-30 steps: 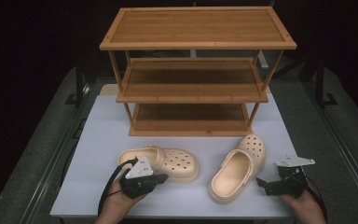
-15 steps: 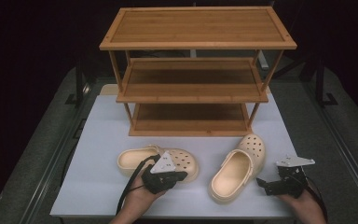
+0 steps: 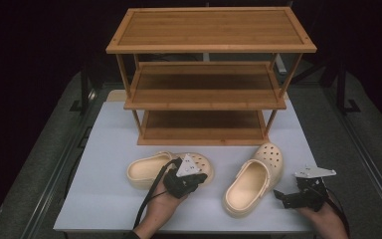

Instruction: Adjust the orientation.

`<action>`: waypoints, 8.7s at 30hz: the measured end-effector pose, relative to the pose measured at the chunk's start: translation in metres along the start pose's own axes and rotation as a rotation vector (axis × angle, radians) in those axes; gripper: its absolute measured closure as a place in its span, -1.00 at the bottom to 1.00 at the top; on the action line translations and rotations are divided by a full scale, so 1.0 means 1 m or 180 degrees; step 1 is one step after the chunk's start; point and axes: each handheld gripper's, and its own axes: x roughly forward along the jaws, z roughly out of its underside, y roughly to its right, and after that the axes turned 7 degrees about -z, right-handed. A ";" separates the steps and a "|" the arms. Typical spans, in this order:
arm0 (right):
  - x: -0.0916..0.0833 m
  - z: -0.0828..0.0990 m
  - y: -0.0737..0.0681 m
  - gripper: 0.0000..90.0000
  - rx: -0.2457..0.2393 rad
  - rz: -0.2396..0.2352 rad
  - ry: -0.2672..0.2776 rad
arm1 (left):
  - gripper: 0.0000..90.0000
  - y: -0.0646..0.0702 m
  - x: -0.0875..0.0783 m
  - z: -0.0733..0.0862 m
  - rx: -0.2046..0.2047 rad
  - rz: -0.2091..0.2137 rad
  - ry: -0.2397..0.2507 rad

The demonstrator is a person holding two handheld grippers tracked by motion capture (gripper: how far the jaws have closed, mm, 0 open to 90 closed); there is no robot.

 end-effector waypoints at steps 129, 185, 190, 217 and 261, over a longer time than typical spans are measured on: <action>0.000 0.000 0.000 -1.00 0.0002 -0.0001 0.0000 | 0.22 -0.088 -0.083 0.048 -0.0199 0.0162 0.0059; 0.000 0.000 0.000 -1.00 -0.0001 -0.0004 0.0004 | 0.66 -0.118 -0.116 0.066 -0.0246 -0.0714 -0.0060; 0.000 0.000 0.000 -1.00 -0.0001 -0.0004 0.0005 | 0.66 -0.120 -0.110 0.070 -0.0261 -0.0773 -0.0103; 0.000 0.000 0.001 -1.00 -0.0002 -0.0006 -0.0001 | -0.11 -0.127 -0.135 0.084 -0.0594 -0.0601 0.0088; -0.017 -0.007 0.008 -0.33 0.0189 -0.0021 -0.0007 | -1.00 -0.169 -0.128 0.168 -0.0853 -0.1116 -0.0532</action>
